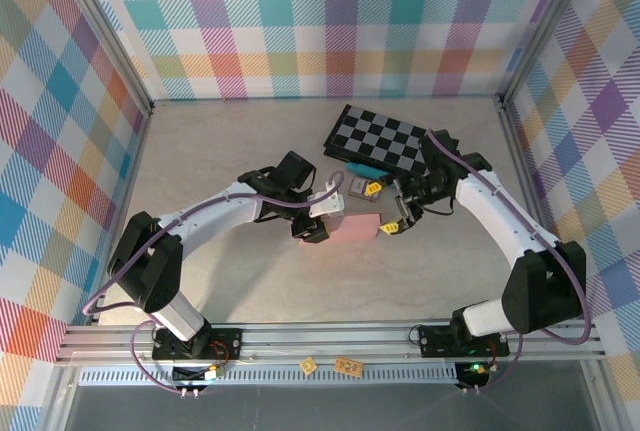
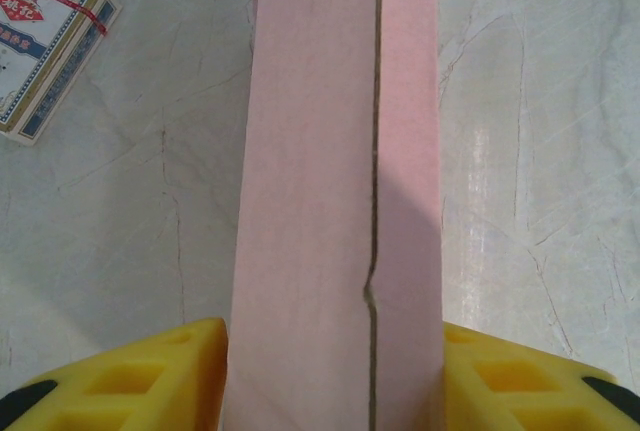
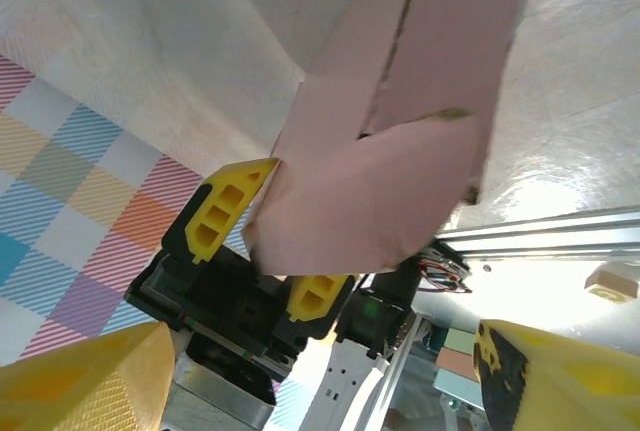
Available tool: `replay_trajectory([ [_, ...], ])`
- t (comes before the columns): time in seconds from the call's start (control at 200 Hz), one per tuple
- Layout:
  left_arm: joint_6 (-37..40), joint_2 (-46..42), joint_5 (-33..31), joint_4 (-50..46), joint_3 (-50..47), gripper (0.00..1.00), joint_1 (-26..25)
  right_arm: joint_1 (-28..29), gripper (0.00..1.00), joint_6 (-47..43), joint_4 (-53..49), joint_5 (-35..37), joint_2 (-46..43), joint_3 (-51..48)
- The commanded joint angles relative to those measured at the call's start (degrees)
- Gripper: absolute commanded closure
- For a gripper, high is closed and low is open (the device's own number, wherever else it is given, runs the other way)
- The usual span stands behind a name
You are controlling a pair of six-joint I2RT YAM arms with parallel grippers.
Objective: Fold the paper box
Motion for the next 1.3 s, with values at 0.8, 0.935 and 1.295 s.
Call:
replay_trajectory([
  [0.8, -3.3, 1.0, 2.1, 1.6, 1.5, 0.48, 1.0, 3.5, 0.27, 2.3, -2.1, 14.2, 7.1, 1.9],
  [0.935, -4.8, 1.1, 2.6, 2.5, 1.5, 0.48, 1.3, 4.5, 0.27, 2.7, -3.0, 16.6, 8.2, 2.9],
  [1.295, -5.8, 1.0, 4.0, 2.2, 1.2, 0.56, 2.3, 5.5, 0.28, -1.9, -5.9, 17.1, 7.7, 12.3],
])
